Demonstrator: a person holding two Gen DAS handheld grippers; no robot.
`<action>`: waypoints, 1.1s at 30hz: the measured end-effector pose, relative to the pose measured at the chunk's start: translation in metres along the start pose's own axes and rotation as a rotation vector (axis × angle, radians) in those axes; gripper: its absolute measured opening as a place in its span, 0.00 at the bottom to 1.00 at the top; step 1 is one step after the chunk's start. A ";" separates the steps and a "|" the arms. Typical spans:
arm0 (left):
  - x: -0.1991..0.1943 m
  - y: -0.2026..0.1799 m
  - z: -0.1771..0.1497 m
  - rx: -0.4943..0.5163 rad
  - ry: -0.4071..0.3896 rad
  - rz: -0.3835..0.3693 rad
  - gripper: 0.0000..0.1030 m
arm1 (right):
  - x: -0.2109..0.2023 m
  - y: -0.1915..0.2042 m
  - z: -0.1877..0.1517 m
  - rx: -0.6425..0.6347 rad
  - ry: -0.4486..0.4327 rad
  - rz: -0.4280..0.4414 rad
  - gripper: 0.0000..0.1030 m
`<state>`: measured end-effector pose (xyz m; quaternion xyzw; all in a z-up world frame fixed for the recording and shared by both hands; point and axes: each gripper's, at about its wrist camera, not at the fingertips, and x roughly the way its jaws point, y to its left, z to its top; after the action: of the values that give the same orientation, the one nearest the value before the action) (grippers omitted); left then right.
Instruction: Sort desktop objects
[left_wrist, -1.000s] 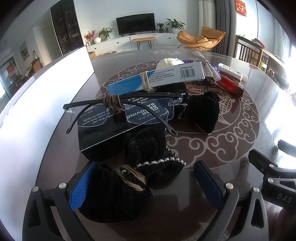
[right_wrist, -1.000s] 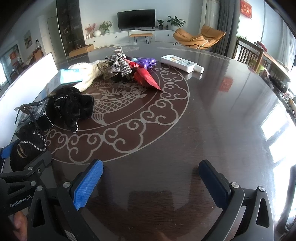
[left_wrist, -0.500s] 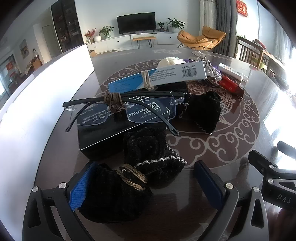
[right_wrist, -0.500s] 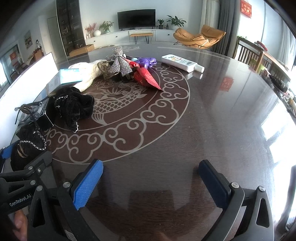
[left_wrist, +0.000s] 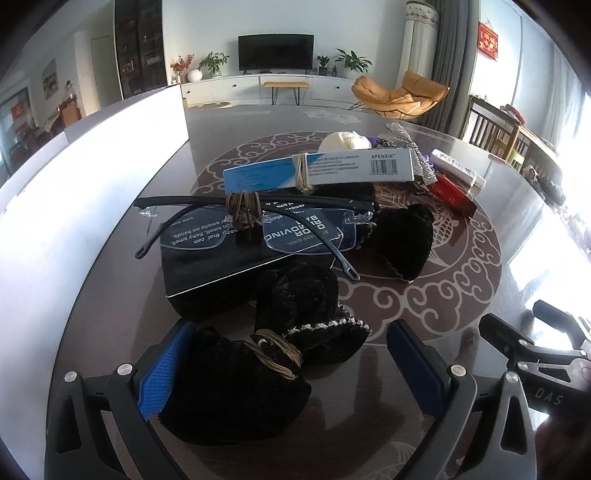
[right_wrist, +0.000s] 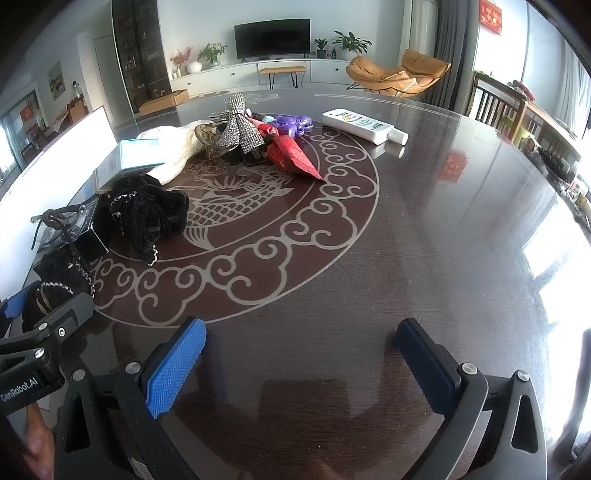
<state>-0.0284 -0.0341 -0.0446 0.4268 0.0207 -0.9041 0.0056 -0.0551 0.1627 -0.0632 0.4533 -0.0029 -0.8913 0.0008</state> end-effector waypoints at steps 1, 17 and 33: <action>0.000 0.000 0.000 -0.003 0.000 -0.002 1.00 | 0.000 0.000 0.000 0.000 0.000 0.000 1.00; -0.023 0.017 -0.018 -0.010 -0.063 -0.024 1.00 | 0.000 0.000 0.000 0.000 0.000 0.002 1.00; -0.006 0.009 -0.023 0.047 0.051 -0.009 1.00 | -0.001 -0.002 0.001 0.010 -0.006 0.018 1.00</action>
<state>-0.0067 -0.0418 -0.0544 0.4497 0.0016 -0.8931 -0.0090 -0.0552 0.1651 -0.0623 0.4506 -0.0115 -0.8926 0.0065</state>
